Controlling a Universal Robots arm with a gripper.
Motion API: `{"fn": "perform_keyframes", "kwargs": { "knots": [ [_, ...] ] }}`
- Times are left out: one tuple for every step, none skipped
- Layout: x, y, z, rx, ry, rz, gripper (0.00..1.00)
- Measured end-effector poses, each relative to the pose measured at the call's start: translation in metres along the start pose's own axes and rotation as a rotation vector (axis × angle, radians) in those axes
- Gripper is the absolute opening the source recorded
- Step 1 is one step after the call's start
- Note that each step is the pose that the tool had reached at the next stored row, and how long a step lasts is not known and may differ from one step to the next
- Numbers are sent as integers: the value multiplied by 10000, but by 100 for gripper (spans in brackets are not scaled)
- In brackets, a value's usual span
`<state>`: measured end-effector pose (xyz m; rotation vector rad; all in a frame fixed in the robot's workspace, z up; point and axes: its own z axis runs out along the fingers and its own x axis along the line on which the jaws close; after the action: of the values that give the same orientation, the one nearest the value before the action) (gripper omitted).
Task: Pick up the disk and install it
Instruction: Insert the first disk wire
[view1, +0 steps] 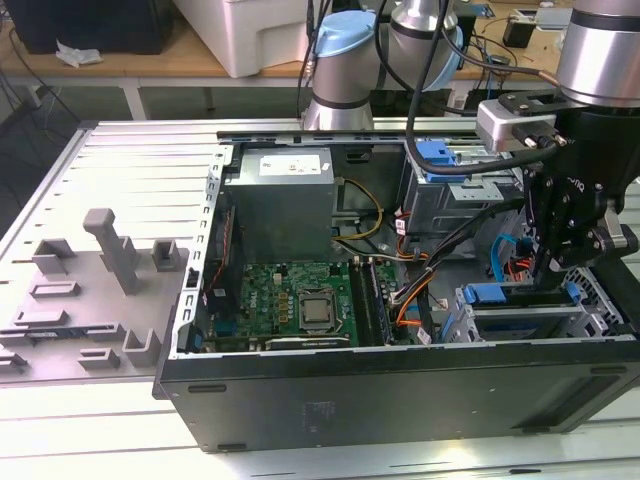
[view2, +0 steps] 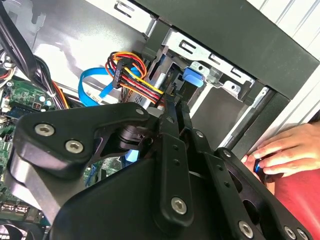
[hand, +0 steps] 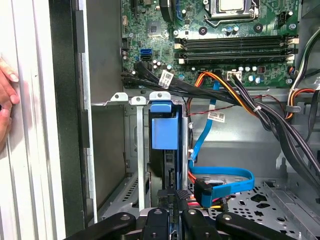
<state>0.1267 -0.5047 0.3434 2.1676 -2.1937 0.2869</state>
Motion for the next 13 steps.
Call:
{"fn": "perform_keyframes", "kwargs": {
  "knots": [
    [1,0,-2,0,-4,1,17],
    [2,-1,-11,0,-3,1,17],
    [3,-2,-17,-1,-3,0,17],
    [4,-2,-24,-1,-3,1,17],
    [4,-3,-26,0,-6,1,17],
    [4,-3,-26,0,-7,1,17],
    [4,-3,-27,0,-7,1,17],
    [5,-3,-29,0,-6,1,17],
    [5,-3,-30,1,-6,1,17],
    [6,-3,-33,1,-5,0,17],
    [6,-3,-33,1,-6,1,17],
    [5,-3,-33,1,-7,1,17],
    [5,-3,-33,1,-7,1,17]
  ]
}}
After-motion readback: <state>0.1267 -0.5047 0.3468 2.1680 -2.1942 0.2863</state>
